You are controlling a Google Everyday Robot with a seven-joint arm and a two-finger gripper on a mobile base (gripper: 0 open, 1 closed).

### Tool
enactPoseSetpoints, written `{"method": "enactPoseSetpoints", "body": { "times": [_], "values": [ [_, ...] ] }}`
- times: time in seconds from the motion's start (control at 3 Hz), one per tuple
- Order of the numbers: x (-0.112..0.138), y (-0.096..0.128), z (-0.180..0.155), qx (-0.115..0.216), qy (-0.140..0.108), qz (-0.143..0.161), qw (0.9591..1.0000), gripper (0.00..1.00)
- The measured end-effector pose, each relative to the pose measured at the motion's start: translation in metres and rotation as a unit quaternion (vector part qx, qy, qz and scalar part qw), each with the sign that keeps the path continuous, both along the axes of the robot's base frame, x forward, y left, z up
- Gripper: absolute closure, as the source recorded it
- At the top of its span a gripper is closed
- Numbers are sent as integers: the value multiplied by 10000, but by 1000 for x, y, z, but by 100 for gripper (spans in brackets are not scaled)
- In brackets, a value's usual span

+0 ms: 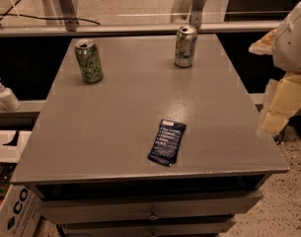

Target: Pick rxbar blueberry

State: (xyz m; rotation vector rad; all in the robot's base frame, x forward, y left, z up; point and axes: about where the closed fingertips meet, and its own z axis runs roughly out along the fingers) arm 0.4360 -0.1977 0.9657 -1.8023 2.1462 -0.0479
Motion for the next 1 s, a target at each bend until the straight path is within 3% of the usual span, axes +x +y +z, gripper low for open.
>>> {"method": "enactPoseSetpoints", "body": {
  "times": [0.33,0.67,1.0],
  "values": [
    [-6,23,-21,59,86,512,9986,0],
    [-17,51,-41,62,153,1146,9933,0],
    [-23,81,-51,-32,172,1939,9809,0]
  ]
}}
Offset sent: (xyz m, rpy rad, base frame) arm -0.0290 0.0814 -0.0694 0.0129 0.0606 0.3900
